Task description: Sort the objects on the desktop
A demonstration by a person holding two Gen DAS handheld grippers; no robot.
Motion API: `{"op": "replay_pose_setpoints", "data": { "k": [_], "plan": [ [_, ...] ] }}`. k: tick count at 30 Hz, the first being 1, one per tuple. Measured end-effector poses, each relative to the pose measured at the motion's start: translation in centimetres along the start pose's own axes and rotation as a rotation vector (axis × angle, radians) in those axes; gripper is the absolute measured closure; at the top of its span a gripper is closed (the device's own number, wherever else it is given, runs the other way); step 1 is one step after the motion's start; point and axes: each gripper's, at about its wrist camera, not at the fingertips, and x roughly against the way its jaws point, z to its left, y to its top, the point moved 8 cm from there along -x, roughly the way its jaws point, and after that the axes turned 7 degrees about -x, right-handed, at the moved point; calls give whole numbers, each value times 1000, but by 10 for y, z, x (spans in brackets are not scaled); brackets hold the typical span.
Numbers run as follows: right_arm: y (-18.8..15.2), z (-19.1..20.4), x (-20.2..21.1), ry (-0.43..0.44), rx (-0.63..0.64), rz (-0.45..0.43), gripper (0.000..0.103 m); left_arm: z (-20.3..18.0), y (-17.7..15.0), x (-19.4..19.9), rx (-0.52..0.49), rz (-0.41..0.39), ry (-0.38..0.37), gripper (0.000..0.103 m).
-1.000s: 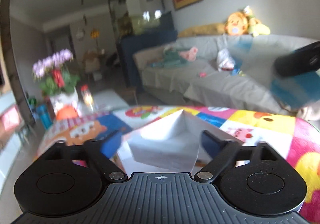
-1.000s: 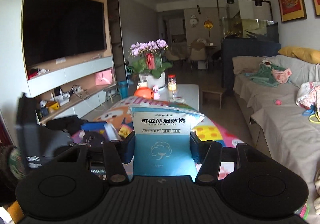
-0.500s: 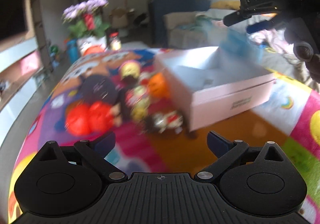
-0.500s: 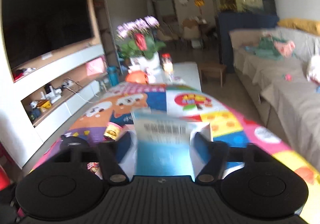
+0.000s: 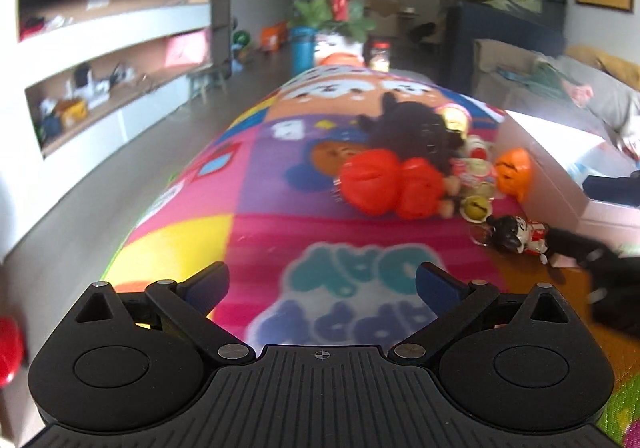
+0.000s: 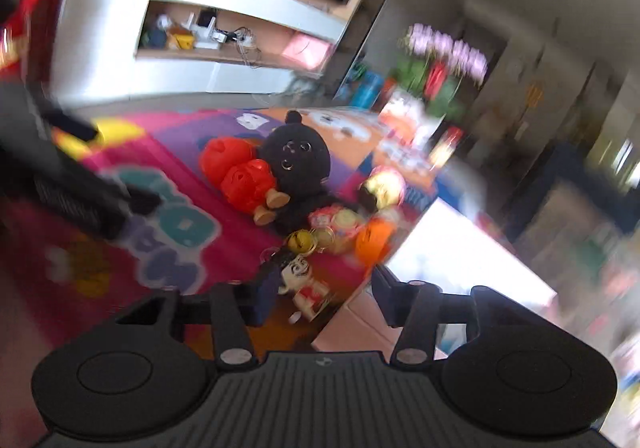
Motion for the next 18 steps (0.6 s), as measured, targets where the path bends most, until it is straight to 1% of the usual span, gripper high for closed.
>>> {"op": "replay_pose_setpoints", "data": {
  "k": [1, 4, 7, 10, 14, 15, 17, 18],
  "plan": [
    [1, 6, -5, -19, 30, -12, 51, 3, -2, 1, -2, 4, 4, 1],
    [8, 13, -13, -40, 58, -39, 51, 3, -4, 3, -25, 9, 4, 1],
    [14, 24, -13, -14, 83, -65, 52, 0, -4, 4, -33, 9, 2, 1],
    [13, 44, -16, 13, 137, -62, 53, 1, -1, 4, -37, 3, 22, 1],
    [7, 51, -35, -13, 161, -12, 58, 6, 4, 6, -33, -6, 37, 0],
    [7, 50, -38, -3, 148, -6, 61, 7, 5, 6, -32, -8, 36, 0],
    [8, 48, -38, 9, 129, 15, 74, 6, 5, 8, -33, -9, 27, 0],
    [8, 47, -35, 19, 116, 13, 74, 6, 5, 8, -33, -9, 22, 0]
  ]
}}
